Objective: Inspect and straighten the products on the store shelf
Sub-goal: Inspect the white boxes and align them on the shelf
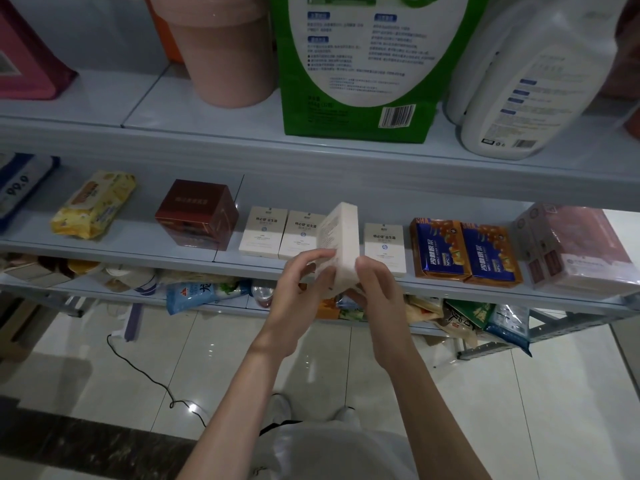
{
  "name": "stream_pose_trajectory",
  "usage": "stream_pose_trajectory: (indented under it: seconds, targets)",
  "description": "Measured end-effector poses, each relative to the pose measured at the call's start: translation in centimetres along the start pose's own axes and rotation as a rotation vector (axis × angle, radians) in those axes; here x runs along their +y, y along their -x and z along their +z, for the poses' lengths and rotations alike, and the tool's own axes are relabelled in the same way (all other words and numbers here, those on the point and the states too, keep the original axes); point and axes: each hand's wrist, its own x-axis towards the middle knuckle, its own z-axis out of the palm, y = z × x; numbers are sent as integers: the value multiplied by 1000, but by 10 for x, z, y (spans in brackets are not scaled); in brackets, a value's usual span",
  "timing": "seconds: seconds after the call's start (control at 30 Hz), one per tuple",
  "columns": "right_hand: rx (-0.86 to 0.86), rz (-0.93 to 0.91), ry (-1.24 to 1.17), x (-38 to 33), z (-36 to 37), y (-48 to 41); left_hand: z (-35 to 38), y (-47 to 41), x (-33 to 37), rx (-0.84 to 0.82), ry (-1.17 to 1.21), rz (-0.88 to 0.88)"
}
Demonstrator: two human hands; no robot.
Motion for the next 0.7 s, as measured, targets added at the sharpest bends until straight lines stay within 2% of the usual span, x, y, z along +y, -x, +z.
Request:
stream_pose_trajectory:
  seconds: [0.23,0.37,0.47,0.7]
  targets:
    - [7,-66,-35,-2,-3,-1,1,-3,-2,144,60,-106]
    - [71,-58,-28,5,-6,-4,-3,-6,0,214,72,-40]
    - [154,-117,153,12,-9,-8,-6,-8,-2,269,-21,22]
    - [211,-171,252,18,-11,-11,-5,-5,-3,235,-68,80]
